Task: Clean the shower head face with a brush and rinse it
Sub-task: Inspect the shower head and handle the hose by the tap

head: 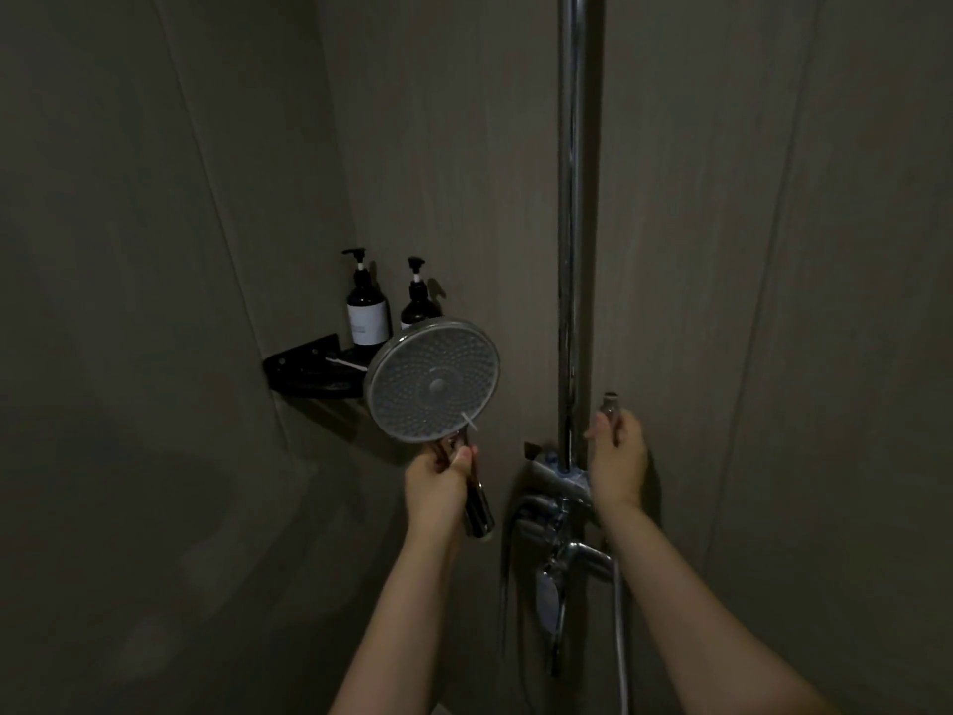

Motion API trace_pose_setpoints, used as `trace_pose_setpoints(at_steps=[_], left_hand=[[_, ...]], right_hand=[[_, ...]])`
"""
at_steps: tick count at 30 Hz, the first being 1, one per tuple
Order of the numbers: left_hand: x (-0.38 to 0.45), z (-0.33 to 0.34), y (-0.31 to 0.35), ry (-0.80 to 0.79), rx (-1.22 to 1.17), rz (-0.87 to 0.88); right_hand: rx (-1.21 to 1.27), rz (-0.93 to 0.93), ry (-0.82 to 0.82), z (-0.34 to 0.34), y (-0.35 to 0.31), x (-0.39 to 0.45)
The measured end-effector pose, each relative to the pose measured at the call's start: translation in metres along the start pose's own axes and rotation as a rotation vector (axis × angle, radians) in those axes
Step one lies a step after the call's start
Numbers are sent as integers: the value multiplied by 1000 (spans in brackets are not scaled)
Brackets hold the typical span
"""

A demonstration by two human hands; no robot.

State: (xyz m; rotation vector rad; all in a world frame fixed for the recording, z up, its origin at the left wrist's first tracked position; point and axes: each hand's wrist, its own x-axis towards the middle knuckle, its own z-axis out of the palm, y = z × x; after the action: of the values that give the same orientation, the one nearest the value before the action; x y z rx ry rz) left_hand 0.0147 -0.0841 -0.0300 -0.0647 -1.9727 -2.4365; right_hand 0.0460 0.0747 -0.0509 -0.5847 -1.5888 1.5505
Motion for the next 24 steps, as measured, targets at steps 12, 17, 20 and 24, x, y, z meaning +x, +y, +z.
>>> trace_pose_setpoints(at_steps=[12, 17, 20, 24], left_hand=[[37, -23, 41, 177, -365, 25], [43, -34, 46, 220, -519, -10], [46, -39, 45, 211, -601, -43], [50, -44, 42, 212, -673, -80]], right_hand=[[-285, -51, -833, 37, -9, -30], [-393, -73, -923, 38, -8, -35], [-422, -95, -964, 39, -7, -40], [-408, -98, -986, 42, -7, -45]])
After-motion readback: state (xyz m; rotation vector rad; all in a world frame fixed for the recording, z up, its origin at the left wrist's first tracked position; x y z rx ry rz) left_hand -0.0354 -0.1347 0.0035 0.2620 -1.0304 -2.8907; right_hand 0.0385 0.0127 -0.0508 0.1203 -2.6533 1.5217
